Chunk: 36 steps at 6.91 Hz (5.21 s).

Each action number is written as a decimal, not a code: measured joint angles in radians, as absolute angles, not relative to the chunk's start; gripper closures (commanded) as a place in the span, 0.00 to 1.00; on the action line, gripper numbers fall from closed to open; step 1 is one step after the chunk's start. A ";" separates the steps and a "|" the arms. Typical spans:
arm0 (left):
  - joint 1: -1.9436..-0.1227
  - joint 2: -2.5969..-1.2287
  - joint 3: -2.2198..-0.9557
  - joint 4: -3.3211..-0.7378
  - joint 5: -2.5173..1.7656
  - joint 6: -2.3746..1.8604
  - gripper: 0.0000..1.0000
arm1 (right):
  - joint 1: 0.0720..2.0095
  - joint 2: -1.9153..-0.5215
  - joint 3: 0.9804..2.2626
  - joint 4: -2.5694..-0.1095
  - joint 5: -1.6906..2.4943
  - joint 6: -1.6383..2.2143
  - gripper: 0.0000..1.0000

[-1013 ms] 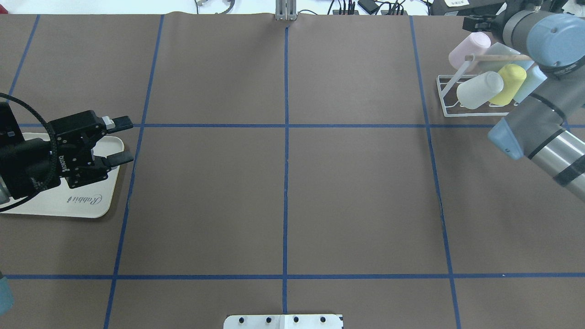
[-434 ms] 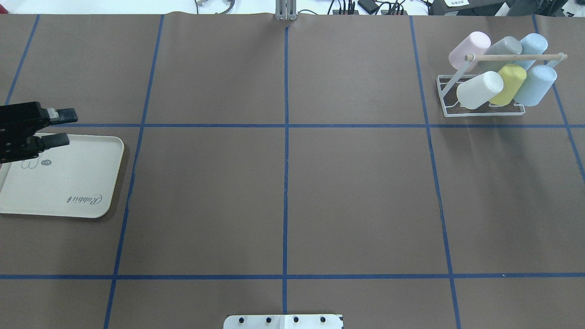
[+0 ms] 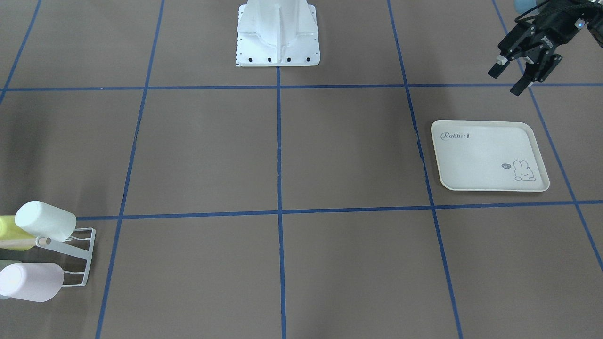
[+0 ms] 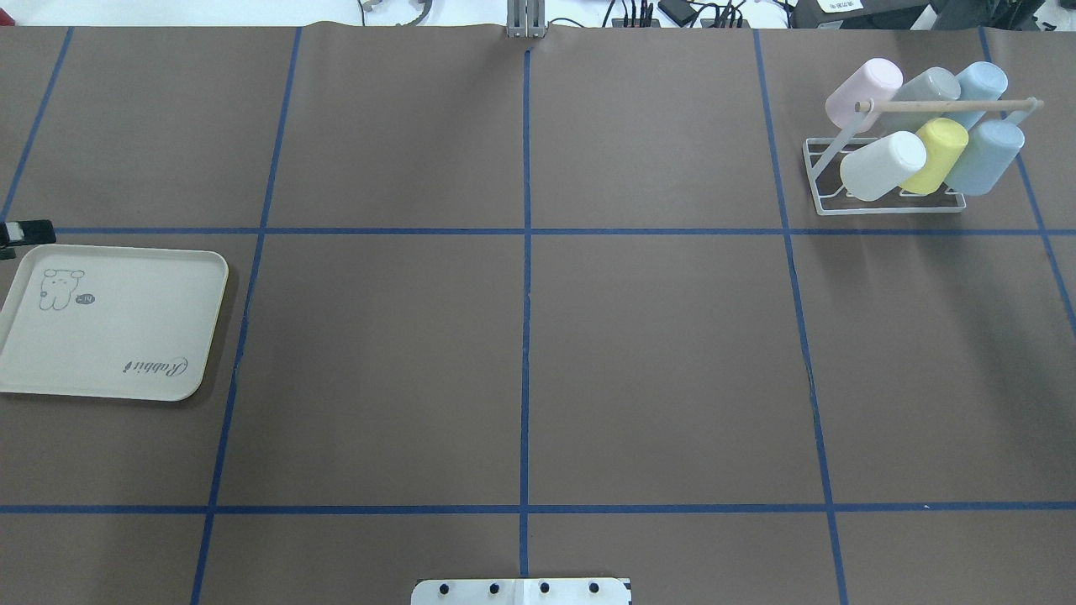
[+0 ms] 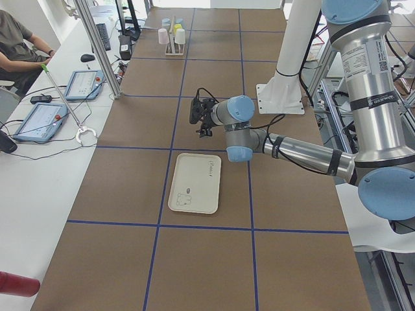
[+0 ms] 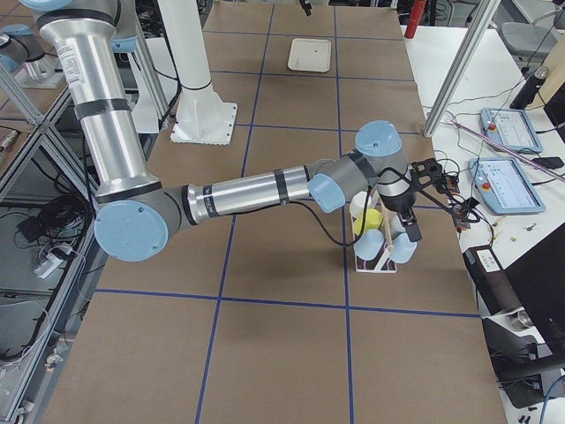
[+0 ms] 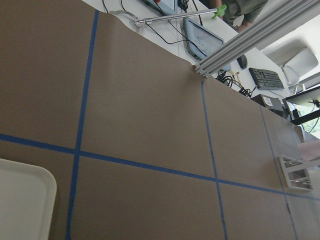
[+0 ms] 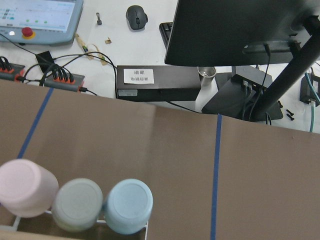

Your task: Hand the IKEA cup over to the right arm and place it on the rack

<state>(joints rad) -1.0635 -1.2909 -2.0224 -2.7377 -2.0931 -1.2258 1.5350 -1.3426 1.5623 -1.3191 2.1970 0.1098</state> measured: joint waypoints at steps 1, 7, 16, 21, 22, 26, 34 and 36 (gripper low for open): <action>-1.087 -1.273 -2.007 -2.670 -2.102 -1.081 0.00 | 1.543 -1.348 1.564 -1.428 2.210 0.006 0.00; -1.258 -1.274 -1.855 -2.337 -2.131 -0.329 0.00 | 1.560 -1.357 1.607 -1.811 2.235 -0.280 0.00; -1.314 -1.319 -1.765 -2.278 -2.120 -0.323 0.00 | 1.567 -1.562 1.608 -1.618 2.292 -0.178 0.00; -1.409 -1.401 -1.854 -1.752 -2.110 0.087 0.00 | 1.568 -1.580 1.613 -1.498 2.311 -0.026 0.00; -1.453 -1.411 -1.838 -1.717 -2.120 0.143 0.00 | 1.568 -1.578 1.612 -1.498 2.315 -0.025 0.00; -1.570 -1.414 -1.754 -1.703 -2.335 0.175 0.00 | 1.568 -1.571 1.604 -1.502 2.360 -0.023 0.00; -1.574 -1.417 -1.782 -1.704 -2.345 0.163 0.00 | 1.568 -1.582 1.631 -1.502 2.376 0.064 0.00; -1.574 -1.416 -1.787 -1.703 -2.344 0.163 0.00 | 1.568 -1.586 1.687 -1.563 2.385 0.107 0.00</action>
<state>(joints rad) -1.5739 -1.4161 -1.7869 -1.7033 -2.3441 0.1626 1.5677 -1.5858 1.6865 -1.5628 2.3849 0.1071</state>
